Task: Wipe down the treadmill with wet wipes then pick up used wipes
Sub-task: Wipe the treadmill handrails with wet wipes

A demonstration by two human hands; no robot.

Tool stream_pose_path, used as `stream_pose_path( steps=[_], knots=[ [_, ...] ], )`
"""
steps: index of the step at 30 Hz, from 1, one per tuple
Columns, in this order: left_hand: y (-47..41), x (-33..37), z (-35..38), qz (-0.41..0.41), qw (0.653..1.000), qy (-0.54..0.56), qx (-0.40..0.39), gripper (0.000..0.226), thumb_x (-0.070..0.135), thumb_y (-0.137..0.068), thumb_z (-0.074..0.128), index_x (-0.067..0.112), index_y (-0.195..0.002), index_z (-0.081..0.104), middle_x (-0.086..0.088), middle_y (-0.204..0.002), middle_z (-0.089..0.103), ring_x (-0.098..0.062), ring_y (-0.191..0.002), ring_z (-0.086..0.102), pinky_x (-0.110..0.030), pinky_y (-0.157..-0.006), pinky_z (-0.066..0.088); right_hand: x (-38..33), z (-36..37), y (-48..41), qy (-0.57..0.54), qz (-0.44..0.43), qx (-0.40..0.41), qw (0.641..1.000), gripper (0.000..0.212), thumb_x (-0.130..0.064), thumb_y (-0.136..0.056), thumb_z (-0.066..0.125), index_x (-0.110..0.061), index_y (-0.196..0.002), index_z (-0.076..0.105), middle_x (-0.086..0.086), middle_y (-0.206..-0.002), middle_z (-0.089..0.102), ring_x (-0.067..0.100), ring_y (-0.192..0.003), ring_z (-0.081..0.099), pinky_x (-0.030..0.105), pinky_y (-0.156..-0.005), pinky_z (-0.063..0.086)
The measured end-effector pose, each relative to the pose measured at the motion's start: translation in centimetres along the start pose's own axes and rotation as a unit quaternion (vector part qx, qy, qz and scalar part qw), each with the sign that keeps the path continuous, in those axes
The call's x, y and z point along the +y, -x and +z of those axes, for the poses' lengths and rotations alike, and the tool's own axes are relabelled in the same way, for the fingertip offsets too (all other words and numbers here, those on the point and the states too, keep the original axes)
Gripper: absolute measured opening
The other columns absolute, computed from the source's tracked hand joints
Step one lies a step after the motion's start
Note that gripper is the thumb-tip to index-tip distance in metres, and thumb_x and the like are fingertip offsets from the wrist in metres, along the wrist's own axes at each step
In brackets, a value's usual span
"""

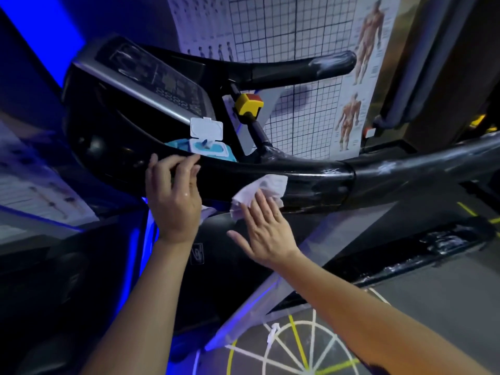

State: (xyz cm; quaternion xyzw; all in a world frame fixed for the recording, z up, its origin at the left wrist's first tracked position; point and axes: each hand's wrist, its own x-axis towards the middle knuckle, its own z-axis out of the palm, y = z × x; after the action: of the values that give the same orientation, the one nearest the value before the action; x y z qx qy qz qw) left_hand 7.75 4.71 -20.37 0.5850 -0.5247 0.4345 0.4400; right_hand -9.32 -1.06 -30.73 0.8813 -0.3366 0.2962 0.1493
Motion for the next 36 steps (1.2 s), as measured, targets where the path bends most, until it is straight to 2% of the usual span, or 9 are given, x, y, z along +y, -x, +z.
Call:
stream_pose_path(
  steps=[3, 6, 9, 13, 19, 22, 26, 29, 36],
  knots=[
    [-0.4, 1.0, -0.7, -0.029, 0.999, -0.022, 0.014, 0.018, 0.017, -0.108, 0.057, 0.011, -0.112, 0.074, -0.018, -0.089, 0.062, -0.033, -0.076, 0.059, -0.046, -0.065, 0.054, 3.3, 0.0, 1.6, 0.001, 0.022, 0.008, 1.000, 0.076, -0.059, -0.097, 0.042, 0.004, -0.135, 0.058, 0.026, -0.138, 0.058, 0.034, -0.145, 0.028, 0.040, -0.127, 0.003],
    [-0.3, 2.0, -0.8, -0.061, 0.997, -0.029, -0.032, 0.016, 0.029, -0.111, 0.049, 0.023, -0.117, 0.063, -0.014, -0.088, 0.070, -0.035, -0.068, 0.068, -0.043, -0.048, 0.052, 9.1, -0.1, 4.3, 0.015, 0.099, 0.016, 0.995, 0.083, -0.063, -0.101, 0.033, 0.009, -0.141, 0.037, 0.037, -0.134, 0.054, 0.048, -0.139, 0.034, 0.047, -0.125, 0.005],
    [0.3, 3.1, -0.8, -0.127, 0.988, -0.012, -0.082, 0.023, 0.042, -0.112, 0.039, 0.025, -0.113, 0.055, -0.015, -0.078, 0.073, -0.040, -0.062, 0.069, -0.045, -0.046, 0.051, 12.9, -0.7, 5.7, -0.003, 0.146, -0.010, 0.989, 0.093, -0.067, -0.100, 0.023, 0.010, -0.150, 0.016, 0.041, -0.145, 0.039, 0.053, -0.142, 0.029, 0.053, -0.125, 0.006],
    [0.5, 5.1, -0.9, -0.199, 0.972, -0.028, -0.126, 0.032, 0.039, -0.106, 0.047, 0.008, -0.099, 0.055, -0.017, -0.069, 0.066, -0.043, -0.056, 0.065, -0.037, -0.049, 0.043, 10.0, -1.4, 4.3, -0.047, 0.114, -0.044, 0.991, 0.095, -0.070, -0.098, 0.025, 0.011, -0.147, 0.021, 0.044, -0.144, 0.037, 0.052, -0.143, 0.021, 0.055, -0.124, -0.001],
    [0.3, 6.7, -0.1, -0.076, 0.969, -0.118, -0.203, 0.032, 0.040, -0.098, 0.052, 0.008, -0.096, 0.056, -0.016, -0.074, 0.064, -0.041, -0.056, 0.064, -0.038, -0.044, 0.045, 6.8, -1.5, 1.8, -0.058, -0.035, 0.025, 0.997, 0.081, -0.062, -0.099, 0.044, 0.002, -0.149, 0.040, 0.024, -0.156, 0.036, 0.032, -0.155, 0.007, 0.045, -0.127, 0.010],
    [0.4, 6.2, -0.3, -0.092, 0.969, -0.122, -0.194, 0.033, 0.044, -0.098, 0.053, 0.014, -0.108, 0.051, -0.017, -0.086, 0.067, -0.042, -0.062, 0.067, -0.041, -0.047, 0.048, 10.6, -2.0, 3.0, -0.055, 0.047, 0.011, 0.997, 0.084, -0.063, -0.100, 0.036, 0.004, -0.151, 0.034, 0.027, -0.155, 0.037, 0.032, -0.154, 0.007, 0.045, -0.127, 0.004],
    [0.4, 5.6, -0.5, -0.098, 0.968, -0.138, -0.186, 0.039, 0.042, -0.099, 0.057, 0.011, -0.123, 0.056, -0.020, -0.103, 0.069, -0.044, -0.072, 0.070, -0.044, -0.050, 0.051, 13.6, -4.0, 3.6, -0.096, 0.160, 0.015, 0.982, 0.090, -0.062, -0.100, 0.033, 0.005, -0.157, 0.015, 0.024, -0.165, 0.012, 0.035, -0.156, 0.001, 0.051, -0.126, 0.002],
    [-0.1, 5.8, 0.2, -0.073, 0.974, -0.158, -0.145, 0.026, 0.031, -0.101, 0.059, 0.007, -0.110, 0.064, -0.016, -0.094, 0.066, -0.039, -0.066, 0.066, -0.039, -0.048, 0.048, 11.3, -5.5, 1.5, -0.143, 0.184, 0.006, 0.972, 0.091, -0.066, -0.100, 0.025, 0.006, -0.156, 0.019, 0.023, -0.165, 0.014, 0.032, -0.156, -0.002, 0.052, -0.126, 0.004],
    [-2.2, 4.9, 3.9, 0.058, 0.979, -0.171, -0.097, 0.018, 0.019, -0.092, 0.062, 0.009, -0.078, 0.059, -0.013, -0.080, 0.055, -0.035, -0.068, 0.055, -0.041, -0.055, 0.044, 7.4, -5.5, -1.4, -0.166, 0.086, 0.016, 0.982, 0.077, -0.060, -0.102, 0.032, -0.004, -0.155, 0.032, 0.012, -0.163, 0.030, 0.026, -0.155, 0.018, 0.041, -0.127, 0.007]
  ],
)
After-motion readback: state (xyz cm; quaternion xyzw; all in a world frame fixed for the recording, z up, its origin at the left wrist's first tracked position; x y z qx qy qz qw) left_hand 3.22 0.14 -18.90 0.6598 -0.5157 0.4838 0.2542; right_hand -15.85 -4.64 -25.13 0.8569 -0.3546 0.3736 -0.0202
